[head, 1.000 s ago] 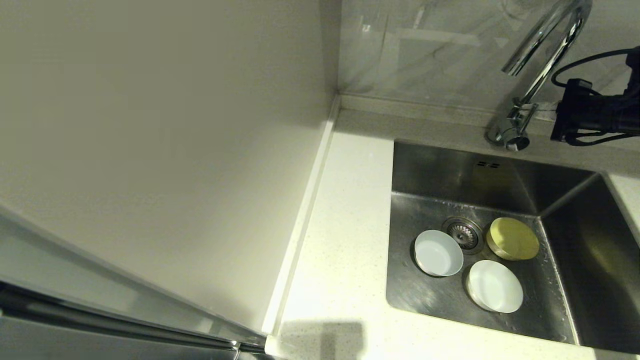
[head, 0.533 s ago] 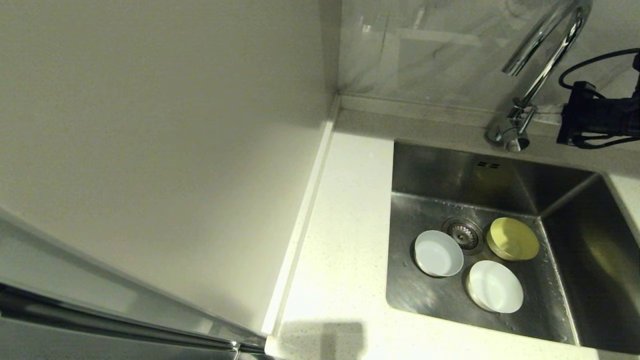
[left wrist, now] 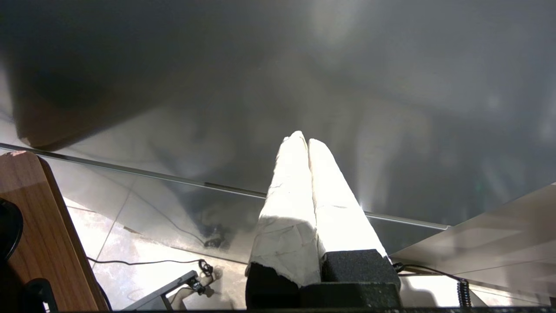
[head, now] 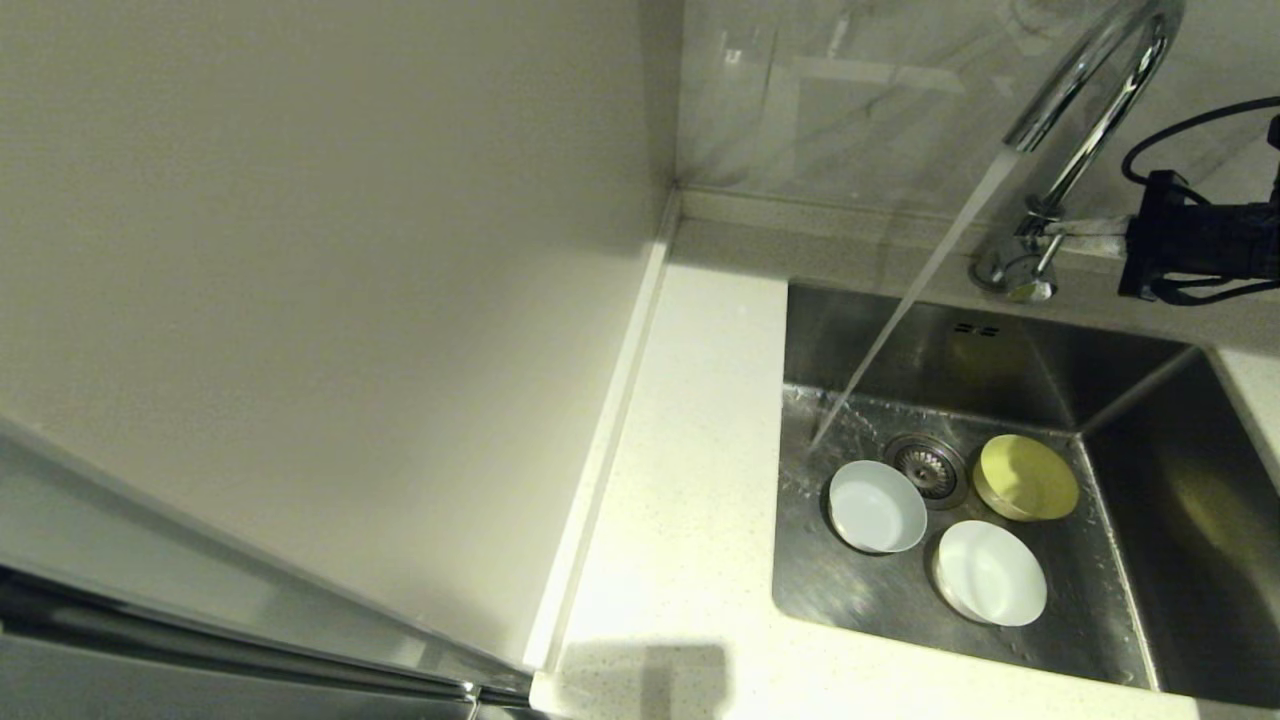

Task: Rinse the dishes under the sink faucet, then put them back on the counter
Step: Turn on the faucet, then wait for the water to rinse the bowl

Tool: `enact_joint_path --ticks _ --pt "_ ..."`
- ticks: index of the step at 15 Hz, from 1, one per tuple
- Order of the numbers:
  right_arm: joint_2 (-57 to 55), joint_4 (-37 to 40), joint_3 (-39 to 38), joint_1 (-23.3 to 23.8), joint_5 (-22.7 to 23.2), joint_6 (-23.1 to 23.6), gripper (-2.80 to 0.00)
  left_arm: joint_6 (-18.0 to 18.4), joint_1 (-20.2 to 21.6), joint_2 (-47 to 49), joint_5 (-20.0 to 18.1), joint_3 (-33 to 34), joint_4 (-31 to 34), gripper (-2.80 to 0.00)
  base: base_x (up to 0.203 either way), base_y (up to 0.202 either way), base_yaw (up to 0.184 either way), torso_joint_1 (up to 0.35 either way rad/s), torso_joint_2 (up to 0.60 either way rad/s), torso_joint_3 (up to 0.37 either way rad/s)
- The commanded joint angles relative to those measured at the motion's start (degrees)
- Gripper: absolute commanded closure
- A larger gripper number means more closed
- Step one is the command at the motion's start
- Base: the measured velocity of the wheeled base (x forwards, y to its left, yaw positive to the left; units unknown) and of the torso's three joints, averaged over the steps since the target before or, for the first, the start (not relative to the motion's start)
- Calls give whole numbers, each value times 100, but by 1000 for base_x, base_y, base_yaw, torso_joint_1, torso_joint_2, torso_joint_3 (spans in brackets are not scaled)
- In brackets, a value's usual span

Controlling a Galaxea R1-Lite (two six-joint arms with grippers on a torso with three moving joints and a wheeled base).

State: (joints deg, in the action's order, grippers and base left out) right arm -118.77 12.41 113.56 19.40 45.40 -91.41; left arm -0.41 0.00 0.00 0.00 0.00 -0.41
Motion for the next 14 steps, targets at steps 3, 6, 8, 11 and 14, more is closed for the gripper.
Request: enact_joint_path --ticks 3,6,8,11,14 --pt "77 -573 0 107 -119 -38 0 -3 0 0 0 18 -2 0 0 0 0 0 0 0" --pt "283 -1033 0 463 -188 74 0 -3 0 0 0 18 -2 0 0 0 0 0 0 0" --pt "388 -923 -7 634 -189 640 0 -3 0 0 0 18 -2 0 0 0 0 0 0 0" --pt "601 331 -10 853 -229 1976 0 -3 0 0 0 18 -2 0 0 0 0 0 0 0" --pt "814 1855 -93 942 -1221 3958 0 -3 0 0 0 18 -2 0 0 0 0 0 0 0"
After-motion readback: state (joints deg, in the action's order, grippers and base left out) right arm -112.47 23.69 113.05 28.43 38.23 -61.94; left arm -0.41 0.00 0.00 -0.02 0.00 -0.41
